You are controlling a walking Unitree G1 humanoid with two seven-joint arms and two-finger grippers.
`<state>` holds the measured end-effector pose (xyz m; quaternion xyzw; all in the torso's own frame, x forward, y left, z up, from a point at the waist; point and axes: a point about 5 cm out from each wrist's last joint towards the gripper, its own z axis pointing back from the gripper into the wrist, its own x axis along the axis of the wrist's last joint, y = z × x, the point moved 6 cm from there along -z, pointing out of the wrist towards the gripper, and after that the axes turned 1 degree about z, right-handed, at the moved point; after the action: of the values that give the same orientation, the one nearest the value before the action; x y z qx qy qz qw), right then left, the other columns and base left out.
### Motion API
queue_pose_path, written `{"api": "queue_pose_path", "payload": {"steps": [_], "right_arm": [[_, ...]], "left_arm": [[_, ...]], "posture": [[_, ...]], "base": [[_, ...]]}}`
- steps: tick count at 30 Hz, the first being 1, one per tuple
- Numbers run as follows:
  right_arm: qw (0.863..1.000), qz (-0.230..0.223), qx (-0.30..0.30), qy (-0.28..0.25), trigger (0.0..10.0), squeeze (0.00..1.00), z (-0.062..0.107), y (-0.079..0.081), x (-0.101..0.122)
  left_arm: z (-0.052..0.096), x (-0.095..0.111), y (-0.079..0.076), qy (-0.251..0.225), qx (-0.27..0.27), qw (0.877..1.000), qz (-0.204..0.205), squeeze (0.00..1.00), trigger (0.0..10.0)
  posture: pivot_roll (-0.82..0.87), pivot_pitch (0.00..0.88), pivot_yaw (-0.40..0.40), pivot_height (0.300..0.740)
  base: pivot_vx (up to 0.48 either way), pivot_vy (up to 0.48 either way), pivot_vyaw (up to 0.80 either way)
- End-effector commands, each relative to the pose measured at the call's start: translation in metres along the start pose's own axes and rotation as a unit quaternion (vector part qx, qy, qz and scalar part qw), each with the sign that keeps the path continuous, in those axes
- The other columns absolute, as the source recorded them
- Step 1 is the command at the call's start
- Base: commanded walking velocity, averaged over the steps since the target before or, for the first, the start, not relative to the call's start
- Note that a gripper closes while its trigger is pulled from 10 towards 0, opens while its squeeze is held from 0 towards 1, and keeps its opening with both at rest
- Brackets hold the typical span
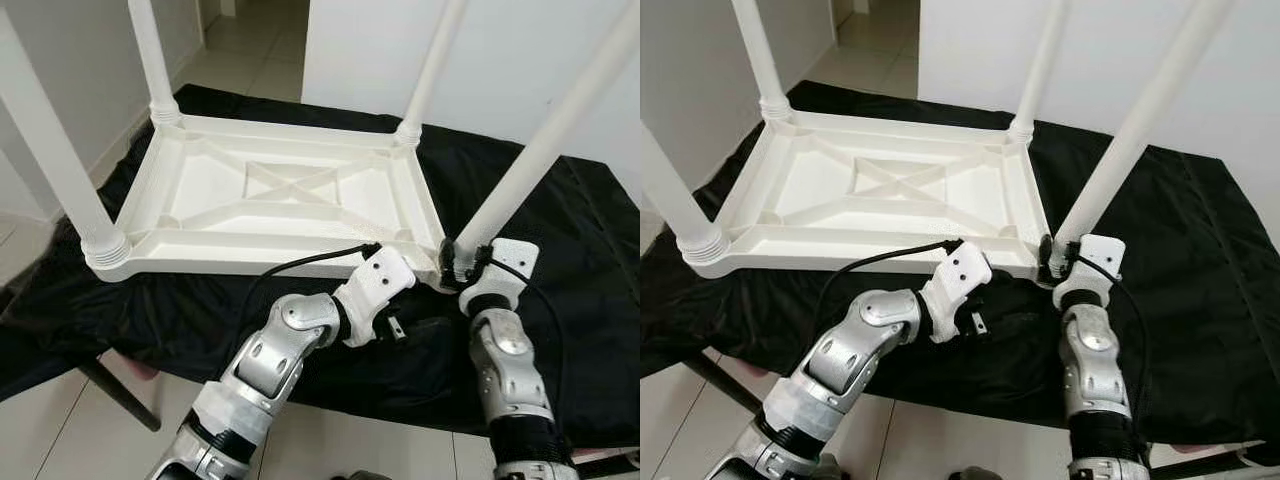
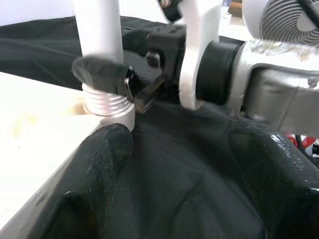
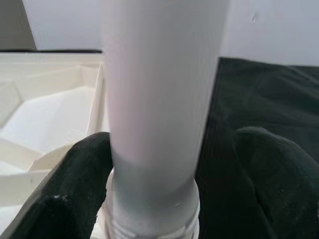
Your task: Building children table
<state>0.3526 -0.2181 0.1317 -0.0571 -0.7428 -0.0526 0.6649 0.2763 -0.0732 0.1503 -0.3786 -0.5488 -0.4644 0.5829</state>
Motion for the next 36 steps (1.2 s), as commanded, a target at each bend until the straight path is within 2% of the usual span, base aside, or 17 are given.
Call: {"api": "queue_pose_path", "payload": {"steps": [1,9,11,14,20,23,24,25,27,30,36], "right_arm": [[1.0,0.0,0.02,-0.01,10.0,0.0,0.003,0.0,0.004],[0.999,-0.003,0.045,-0.008,10.0,0.0,0.007,0.003,0.004],[0.999,-0.003,0.052,-0.01,10.0,0.0,0.017,0.005,0.002],[0.999,-0.006,0.05,-0.01,10.0,0.0,0.025,0.005,0.001],[0.998,-0.015,0.055,-0.012,10.0,0.0,0.049,0.011,-0.002],[0.998,-0.014,0.062,-0.011,10.0,0.0,0.054,0.013,-0.003],[0.998,-0.013,0.067,-0.006,10.0,0.0,0.061,0.013,-0.005],[0.997,-0.013,0.071,0.001,10.0,0.0,0.07,0.011,-0.009],[0.997,-0.013,0.071,0.001,10.0,0.0,0.07,0.011,-0.009],[0.998,-0.011,0.064,0.015,10.0,0.0,0.086,0.001,-0.014],[0.999,0.001,0.048,0.024,10.0,0.0,0.097,-0.012,-0.016]], "left_arm": [[-0.004,0.003,0.011,-0.002,0.041,0.999,-0.008,0.0,10.0],[-0.005,0.006,0.015,-0.005,0.049,0.999,-0.009,0.0,10.0],[-0.005,0.01,0.026,-0.007,0.063,0.998,-0.014,0.0,10.0],[-0.006,0.012,0.033,-0.008,0.072,0.997,-0.018,0.0,10.0],[-0.012,0.019,0.061,0.0,0.124,0.992,-0.024,0.0,10.0],[-0.014,0.019,0.066,0.004,0.135,0.99,-0.025,0.0,10.0],[-0.016,0.018,0.072,0.014,0.145,0.989,-0.029,0.0,10.0],[-0.019,0.017,0.079,0.027,0.156,0.987,-0.035,0.0,10.0],[-0.019,0.017,0.079,0.027,0.156,0.987,-0.035,0.0,10.0],[-0.024,0.012,0.088,0.048,0.165,0.984,-0.037,0.0,10.0],[-0.03,0.005,0.086,0.069,0.144,0.986,-0.043,0.0,10.0]], "posture": [[0.05,0.0,-0.082,0.74],[0.04,0.0,-0.075,0.74],[0.04,0.009,-0.072,0.74],[0.04,0.012,-0.07,0.74],[0.02,0.016,-0.057,0.74],[0.02,0.018,-0.048,0.74],[0.01,0.018,-0.045,0.74],[0.01,0.019,-0.044,0.74],[0.01,0.019,-0.044,0.74],[-0.01,0.021,-0.031,0.74],[-0.02,0.021,-0.022,0.74]], "base": [[0.0,0.0,0.0],[0.0,0.0,0.0],[0.0,0.0,0.0],[0.0,0.0,0.0],[0.0,0.0,0.0],[0.0,0.0,0.0],[0.0,0.0,0.0],[0.0,0.0,0.0],[0.0,0.0,0.0],[0.0,0.0,0.0],[0.0,0.0,0.0]]}}
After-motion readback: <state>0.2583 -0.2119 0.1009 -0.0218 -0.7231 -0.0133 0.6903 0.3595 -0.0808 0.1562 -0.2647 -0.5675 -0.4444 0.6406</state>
